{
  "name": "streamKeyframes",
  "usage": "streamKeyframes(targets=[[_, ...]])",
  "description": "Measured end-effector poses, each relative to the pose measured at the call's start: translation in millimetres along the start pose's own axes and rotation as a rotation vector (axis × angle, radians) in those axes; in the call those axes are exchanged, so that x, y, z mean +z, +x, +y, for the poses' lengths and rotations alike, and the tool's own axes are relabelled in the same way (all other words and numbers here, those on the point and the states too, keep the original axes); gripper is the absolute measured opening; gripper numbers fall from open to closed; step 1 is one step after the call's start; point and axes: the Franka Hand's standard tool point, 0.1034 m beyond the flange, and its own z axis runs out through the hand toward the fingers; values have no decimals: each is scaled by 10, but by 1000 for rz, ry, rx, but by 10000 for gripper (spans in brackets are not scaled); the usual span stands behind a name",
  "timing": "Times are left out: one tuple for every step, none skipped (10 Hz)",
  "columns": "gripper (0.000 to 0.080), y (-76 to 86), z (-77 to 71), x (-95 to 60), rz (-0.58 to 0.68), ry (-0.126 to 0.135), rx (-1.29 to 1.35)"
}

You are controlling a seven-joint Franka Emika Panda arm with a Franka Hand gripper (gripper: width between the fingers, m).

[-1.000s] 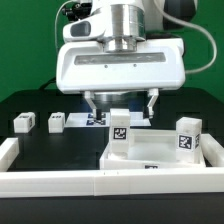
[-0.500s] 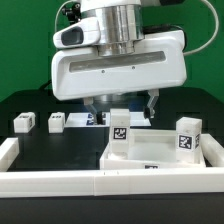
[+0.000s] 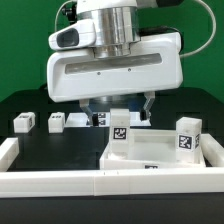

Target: Assemble square table

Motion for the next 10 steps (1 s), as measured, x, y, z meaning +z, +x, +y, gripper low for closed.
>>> streamKeyframes(targets=[[516, -2, -1, 3, -1, 0, 0], [377, -2, -1, 3, -1, 0, 0], [289, -2, 0, 4, -1, 0, 0], [289, -3, -1, 5, -1, 0, 0], [290, -4, -1, 5, -1, 1, 4], [290, -3, -2, 5, -1, 2, 29], [290, -3, -2, 5, -1, 2, 26], [290, -3, -4, 5, 0, 3, 46], [290, -3, -11, 6, 0, 6, 142], [290, -6, -15, 8, -1, 5, 207]])
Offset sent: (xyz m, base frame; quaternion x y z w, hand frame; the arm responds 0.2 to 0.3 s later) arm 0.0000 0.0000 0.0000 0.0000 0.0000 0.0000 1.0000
